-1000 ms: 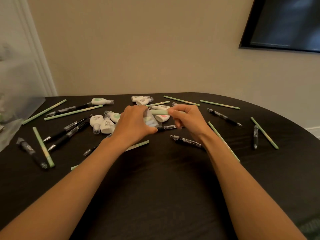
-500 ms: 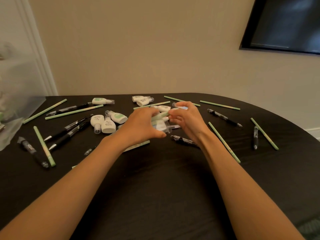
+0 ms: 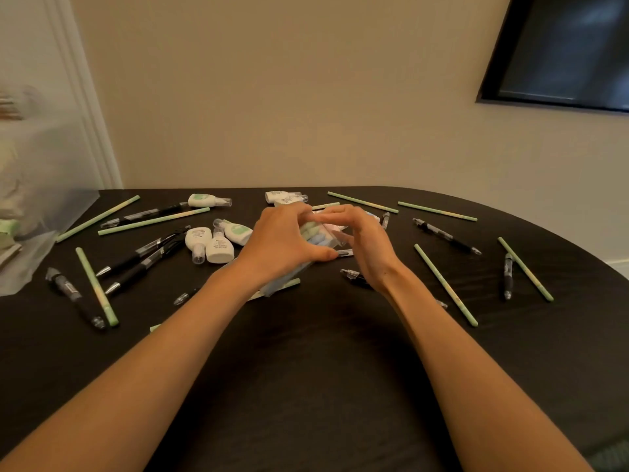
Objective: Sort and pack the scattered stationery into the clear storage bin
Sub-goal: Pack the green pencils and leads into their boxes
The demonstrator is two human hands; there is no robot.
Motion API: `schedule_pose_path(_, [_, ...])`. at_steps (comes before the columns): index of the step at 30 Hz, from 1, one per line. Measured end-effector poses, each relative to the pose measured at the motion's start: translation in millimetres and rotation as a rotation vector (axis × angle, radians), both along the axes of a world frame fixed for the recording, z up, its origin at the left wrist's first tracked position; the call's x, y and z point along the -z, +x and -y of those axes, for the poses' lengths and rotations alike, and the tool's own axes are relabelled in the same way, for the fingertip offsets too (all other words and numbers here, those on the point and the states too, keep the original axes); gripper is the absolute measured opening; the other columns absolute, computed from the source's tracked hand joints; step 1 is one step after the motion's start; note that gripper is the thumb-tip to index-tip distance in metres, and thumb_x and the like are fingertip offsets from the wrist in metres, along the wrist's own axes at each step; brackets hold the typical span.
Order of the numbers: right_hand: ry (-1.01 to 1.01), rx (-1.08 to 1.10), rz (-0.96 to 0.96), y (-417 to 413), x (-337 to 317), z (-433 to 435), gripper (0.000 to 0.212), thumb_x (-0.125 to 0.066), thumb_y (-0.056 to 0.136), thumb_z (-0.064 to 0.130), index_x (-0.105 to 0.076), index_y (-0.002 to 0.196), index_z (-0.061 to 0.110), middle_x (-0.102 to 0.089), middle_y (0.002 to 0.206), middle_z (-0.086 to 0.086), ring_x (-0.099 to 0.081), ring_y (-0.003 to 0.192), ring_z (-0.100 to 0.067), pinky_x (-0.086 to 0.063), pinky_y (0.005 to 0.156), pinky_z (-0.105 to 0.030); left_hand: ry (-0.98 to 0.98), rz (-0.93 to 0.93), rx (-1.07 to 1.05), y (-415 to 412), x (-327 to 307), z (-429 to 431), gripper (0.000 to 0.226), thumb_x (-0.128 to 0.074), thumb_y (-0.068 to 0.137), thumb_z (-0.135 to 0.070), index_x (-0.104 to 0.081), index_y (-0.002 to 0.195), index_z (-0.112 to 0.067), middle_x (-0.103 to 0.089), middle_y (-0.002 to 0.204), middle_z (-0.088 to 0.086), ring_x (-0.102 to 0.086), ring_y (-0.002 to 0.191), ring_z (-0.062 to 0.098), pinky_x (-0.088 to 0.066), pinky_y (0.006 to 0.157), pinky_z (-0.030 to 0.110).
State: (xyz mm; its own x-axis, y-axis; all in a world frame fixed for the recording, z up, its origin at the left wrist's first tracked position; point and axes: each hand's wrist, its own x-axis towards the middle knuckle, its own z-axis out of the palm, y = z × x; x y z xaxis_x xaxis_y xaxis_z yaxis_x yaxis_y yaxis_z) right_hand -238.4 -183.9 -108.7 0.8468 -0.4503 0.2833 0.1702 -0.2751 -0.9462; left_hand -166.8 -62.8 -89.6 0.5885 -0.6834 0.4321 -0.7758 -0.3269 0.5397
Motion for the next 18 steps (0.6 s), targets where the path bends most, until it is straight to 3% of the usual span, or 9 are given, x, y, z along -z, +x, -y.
schedule_pose_path(4, [0.137,-0.153,0.073,-1.0,-5.4,-4.8,0.040,-0.036,0.086,0.030,-0.066,0.102,0.011,-0.063,0.114,-0.001,-0.052,0.117,-0.013,-0.040,0.102,-0.039,-0.144,-0.018,0.033,-1.1,-2.8,-2.1,0.067,-0.080,0.068,-0.034,-0.055,0.126,-0.014,-0.059,0.117,0.001,-0.054,0.107,0.013,-0.037,0.080,0.015])
schedule_pose_path(7, [0.532,-0.277,0.280,-5.2,-15.1,-3.3,0.042,-0.034,0.092,0.036,-0.062,0.114,0.012,-0.062,0.117,-0.009,-0.054,0.113,-0.018,-0.044,0.092,-0.035,-0.296,-0.059,0.022,-4.5,-8.7,0.6,0.072,-0.081,0.067,-0.033,-0.049,0.130,-0.018,-0.054,0.110,-0.005,-0.049,0.099,0.008,-0.036,0.076,0.013])
schedule_pose_path(9, [0.719,-0.181,0.408,-12.9,-16.5,8.0,0.037,-0.032,0.096,0.028,-0.061,0.116,0.017,-0.062,0.117,-0.013,-0.058,0.107,-0.020,-0.046,0.092,-0.034,-0.343,-0.115,-0.003,-7.4,-9.0,1.5,0.081,-0.081,0.067,-0.033,-0.040,0.136,-0.019,-0.050,0.109,-0.006,-0.046,0.100,0.007,-0.036,0.081,0.016])
schedule_pose_path(11, [0.660,-0.092,0.306,-19.8,-12.6,15.5,0.033,-0.035,0.093,0.014,-0.061,0.114,0.015,-0.064,0.110,-0.011,-0.061,0.089,-0.015,-0.049,0.079,-0.026,-0.346,-0.156,-0.010,-10.6,-3.8,2.0,0.087,-0.081,0.068,-0.032,-0.033,0.139,-0.018,-0.049,0.112,-0.005,-0.046,0.105,0.008,-0.037,0.084,0.019])
schedule_pose_path(13, [0.509,-0.117,0.071,-23.8,-7.5,14.7,0.035,-0.037,0.086,-0.001,-0.062,0.108,0.011,-0.064,0.097,-0.008,-0.051,0.061,-0.007,-0.044,0.057,-0.016,-0.343,-0.172,-0.024,-13.9,2.9,2.0,0.088,-0.080,0.068,-0.034,-0.031,0.140,-0.018,-0.050,0.116,-0.004,-0.047,0.112,0.012,-0.039,0.087,0.021])
schedule_pose_path(15, [0.355,-0.205,-0.147,-27.0,-5.2,10.8,0.035,-0.039,0.086,-0.008,-0.061,0.104,0.011,-0.063,0.091,-0.002,-0.040,0.052,-0.005,-0.036,0.049,-0.014,-0.350,-0.174,-0.051,-17.0,7.9,1.7,0.087,-0.079,0.068,-0.037,-0.032,0.140,-0.018,-0.050,0.119,-0.003,-0.046,0.116,0.014,-0.037,0.087,0.020])
schedule_pose_path(18, [0.154,-0.318,-0.324,-28.9,-4.3,3.4,0.029,-0.053,0.086,-0.005,-0.059,0.105,0.017,-0.061,0.104,-0.004,-0.043,0.049,-0.005,-0.034,0.046,-0.015,-0.384,-0.157,-0.081,-22.5,12.1,0.0,0.087,-0.079,0.069,-0.036,-0.031,0.139,-0.017,-0.050,0.125,0.000,-0.045,0.118,0.014,-0.036,0.088,0.019])
